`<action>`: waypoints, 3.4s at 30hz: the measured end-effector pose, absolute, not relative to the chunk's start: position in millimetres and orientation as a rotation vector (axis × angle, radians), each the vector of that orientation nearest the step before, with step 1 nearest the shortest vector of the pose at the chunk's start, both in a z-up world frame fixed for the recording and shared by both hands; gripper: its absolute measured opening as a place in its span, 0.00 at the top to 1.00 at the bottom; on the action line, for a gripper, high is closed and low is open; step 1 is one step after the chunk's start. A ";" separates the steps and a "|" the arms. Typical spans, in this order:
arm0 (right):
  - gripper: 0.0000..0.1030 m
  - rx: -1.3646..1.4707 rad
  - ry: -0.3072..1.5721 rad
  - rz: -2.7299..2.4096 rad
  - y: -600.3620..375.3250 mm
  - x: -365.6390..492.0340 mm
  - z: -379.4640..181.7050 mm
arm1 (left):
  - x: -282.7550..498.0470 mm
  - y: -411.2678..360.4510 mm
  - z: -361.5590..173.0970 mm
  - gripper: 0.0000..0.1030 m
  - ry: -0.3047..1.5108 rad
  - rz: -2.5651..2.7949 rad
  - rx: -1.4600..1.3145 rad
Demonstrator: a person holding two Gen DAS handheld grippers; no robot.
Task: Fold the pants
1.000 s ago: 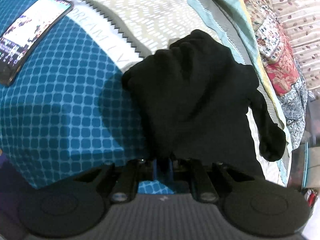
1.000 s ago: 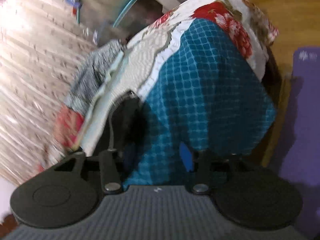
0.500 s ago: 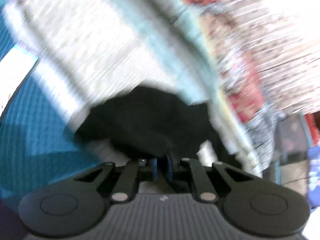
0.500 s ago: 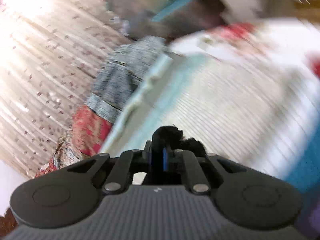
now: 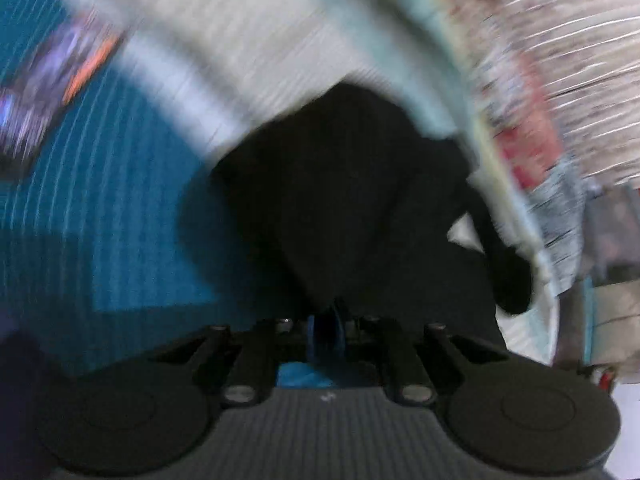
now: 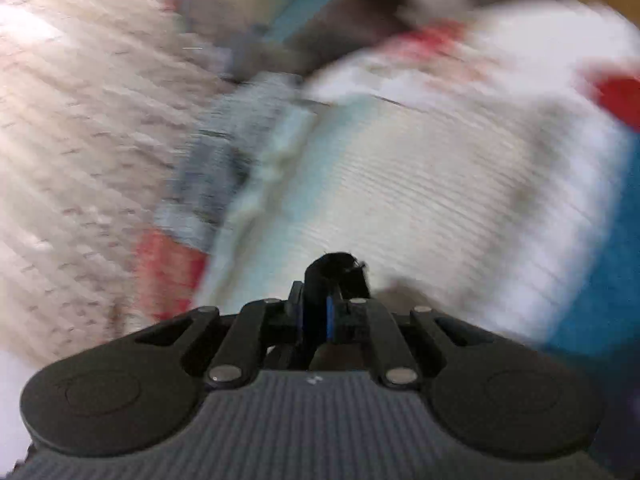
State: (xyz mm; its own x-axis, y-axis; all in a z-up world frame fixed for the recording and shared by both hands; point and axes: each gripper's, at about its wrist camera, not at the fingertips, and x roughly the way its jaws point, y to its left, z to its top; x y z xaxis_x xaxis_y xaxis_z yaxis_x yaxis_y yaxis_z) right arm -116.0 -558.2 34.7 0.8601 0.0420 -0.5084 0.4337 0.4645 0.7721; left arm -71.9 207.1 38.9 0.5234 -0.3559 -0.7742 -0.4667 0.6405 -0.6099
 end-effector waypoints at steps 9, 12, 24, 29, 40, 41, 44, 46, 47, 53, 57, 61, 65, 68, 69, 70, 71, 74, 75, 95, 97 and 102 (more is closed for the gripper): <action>0.52 0.932 0.503 -0.489 -565.0 -156.7 47.0 | -99.9 218.0 49.1 0.58 1.099 0.044 -0.781; 0.52 0.863 0.441 -0.480 -565.1 -156.6 74.1 | -116.9 237.8 71.7 0.57 1.040 0.060 -0.714; 0.48 0.599 0.769 0.081 -373.6 79.6 61.1 | 72.9 268.6 82.3 0.15 0.884 0.097 -0.634; 0.41 0.509 0.863 0.147 -292.5 158.6 18.7 | 145.2 250.4 42.0 0.12 0.961 0.077 -0.648; 0.83 -0.069 0.481 -0.154 -293.5 145.9 110.0 | 71.6 117.1 78.8 0.76 0.779 -0.331 -0.256; 0.83 -0.110 0.468 -0.194 -303.0 136.6 114.7 | 54.5 98.7 80.7 0.74 0.756 -0.386 -0.164; 0.77 -0.172 0.537 -0.307 -331.9 118.3 107.9 | 15.3 53.4 63.7 0.61 0.821 -0.559 0.049; 0.72 -0.133 0.635 -0.339 -349.6 108.7 87.9 | -7.9 36.1 47.4 0.54 0.872 -0.632 0.170; 0.70 -0.113 0.680 -0.355 -354.5 107.1 77.9 | -16.4 34.2 46.0 0.53 0.863 -0.634 0.212; 0.53 0.096 0.751 -0.433 -390.6 57.4 46.3 | 22.2 89.3 85.6 0.41 0.840 -0.524 -0.061; 0.52 0.240 0.770 -0.448 -404.4 34.6 34.3 | 72.2 114.6 71.8 0.22 0.937 -0.521 -0.392; 0.52 0.289 0.770 -0.460 -405.3 21.5 30.2 | 114.0 98.6 25.1 0.76 1.094 -0.513 -0.510; 0.52 0.276 0.762 -0.453 -397.1 17.7 36.2 | 119.3 86.3 44.6 0.93 1.009 -0.458 -0.316; 0.52 0.262 0.738 -0.445 -396.7 19.0 41.0 | 118.2 112.2 102.1 0.93 0.790 -0.312 -0.177; 0.52 0.260 0.733 -0.445 -397.4 19.8 41.8 | 118.3 120.9 116.4 0.93 0.722 -0.225 -0.136; 0.52 0.263 0.730 -0.442 -399.2 20.8 42.1 | 115.6 127.4 128.4 0.93 0.643 -0.101 -0.073; 0.52 0.269 0.728 -0.441 -399.2 21.0 41.6 | 110.2 131.5 136.3 0.89 0.551 0.023 -0.006; 0.52 0.286 0.739 -0.440 -398.8 21.9 37.6 | 106.3 146.1 135.4 0.10 0.526 0.087 0.005; 0.52 0.288 0.742 -0.438 -398.3 21.9 36.7 | 105.4 150.7 130.2 0.13 0.544 0.080 -0.017; 0.23 0.174 0.696 -0.317 -425.7 154.2 100.9 | 175.8 109.0 13.8 0.58 0.909 -0.112 0.081; 0.22 0.137 0.762 -0.335 -425.7 180.1 80.6 | 170.1 117.3 22.5 0.63 0.884 -0.103 0.067; 0.94 0.266 0.622 -0.524 -450.8 163.8 77.3 | 149.1 185.1 71.1 0.64 0.764 0.058 -0.116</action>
State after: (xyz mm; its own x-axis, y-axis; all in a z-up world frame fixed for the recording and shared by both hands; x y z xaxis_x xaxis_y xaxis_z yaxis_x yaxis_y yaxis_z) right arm 163.8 -450.8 77.3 0.6894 -0.3843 -0.6140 0.5397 0.8379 0.0816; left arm 149.1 185.1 71.1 0.7208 0.0106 -0.6931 -0.0950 0.9920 -0.0836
